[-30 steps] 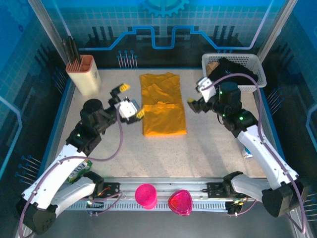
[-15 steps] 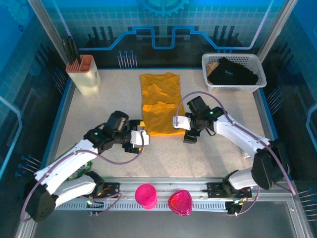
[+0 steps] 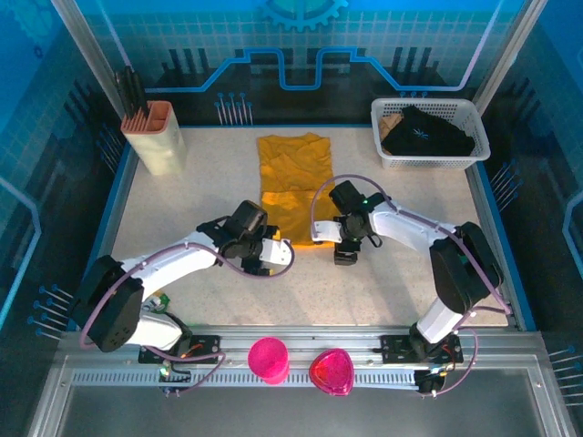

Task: Fold and stack the t-shirts

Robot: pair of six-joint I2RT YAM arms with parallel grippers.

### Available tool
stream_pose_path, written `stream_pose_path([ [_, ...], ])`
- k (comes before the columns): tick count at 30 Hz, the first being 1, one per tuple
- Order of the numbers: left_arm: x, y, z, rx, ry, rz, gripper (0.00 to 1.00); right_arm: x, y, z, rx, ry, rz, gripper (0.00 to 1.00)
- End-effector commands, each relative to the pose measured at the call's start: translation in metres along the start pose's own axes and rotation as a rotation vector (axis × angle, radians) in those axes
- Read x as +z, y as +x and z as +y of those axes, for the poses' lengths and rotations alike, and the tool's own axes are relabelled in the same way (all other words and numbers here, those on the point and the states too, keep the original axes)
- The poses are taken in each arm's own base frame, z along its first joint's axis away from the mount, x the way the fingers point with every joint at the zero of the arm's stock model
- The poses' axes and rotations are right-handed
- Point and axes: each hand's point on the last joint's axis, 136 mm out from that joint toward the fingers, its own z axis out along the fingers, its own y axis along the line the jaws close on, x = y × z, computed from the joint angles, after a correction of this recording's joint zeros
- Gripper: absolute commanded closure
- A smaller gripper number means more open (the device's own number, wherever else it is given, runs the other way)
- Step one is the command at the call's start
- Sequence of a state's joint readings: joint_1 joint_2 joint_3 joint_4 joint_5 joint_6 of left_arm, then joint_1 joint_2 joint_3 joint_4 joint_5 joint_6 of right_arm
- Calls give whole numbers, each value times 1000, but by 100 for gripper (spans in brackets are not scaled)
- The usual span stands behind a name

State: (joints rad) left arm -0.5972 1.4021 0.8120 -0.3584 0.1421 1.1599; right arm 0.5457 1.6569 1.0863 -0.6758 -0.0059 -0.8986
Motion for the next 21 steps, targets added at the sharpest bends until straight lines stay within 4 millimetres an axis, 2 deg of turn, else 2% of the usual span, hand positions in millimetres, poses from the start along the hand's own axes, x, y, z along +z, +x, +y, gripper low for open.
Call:
stream_pose_path([
  [1, 3, -4, 20, 26, -40, -13, 14, 4, -12, -10, -35, 9, -8, 23],
  [11, 26, 17, 37, 1, -30, 48, 22, 33, -8, -20, -45, -36, 46, 30],
  [16, 42, 28, 45, -21, -28, 91, 33, 49, -3, -24, -39, -53, 80, 38],
  [17, 45, 28, 47, -26, -32, 92, 37, 52, -2, -25, -36, -57, 84, 40],
  [18, 48, 29, 49, -36, -41, 90, 44, 54, -1, -25, -36, -59, 88, 42],
  [19, 52, 29, 51, -46, -48, 87, 56, 57, 0, -26, -33, -59, 92, 43],
  [21, 57, 29, 55, -58, -69, 83, 72, 61, 1, -28, -27, -56, 95, 48],
])
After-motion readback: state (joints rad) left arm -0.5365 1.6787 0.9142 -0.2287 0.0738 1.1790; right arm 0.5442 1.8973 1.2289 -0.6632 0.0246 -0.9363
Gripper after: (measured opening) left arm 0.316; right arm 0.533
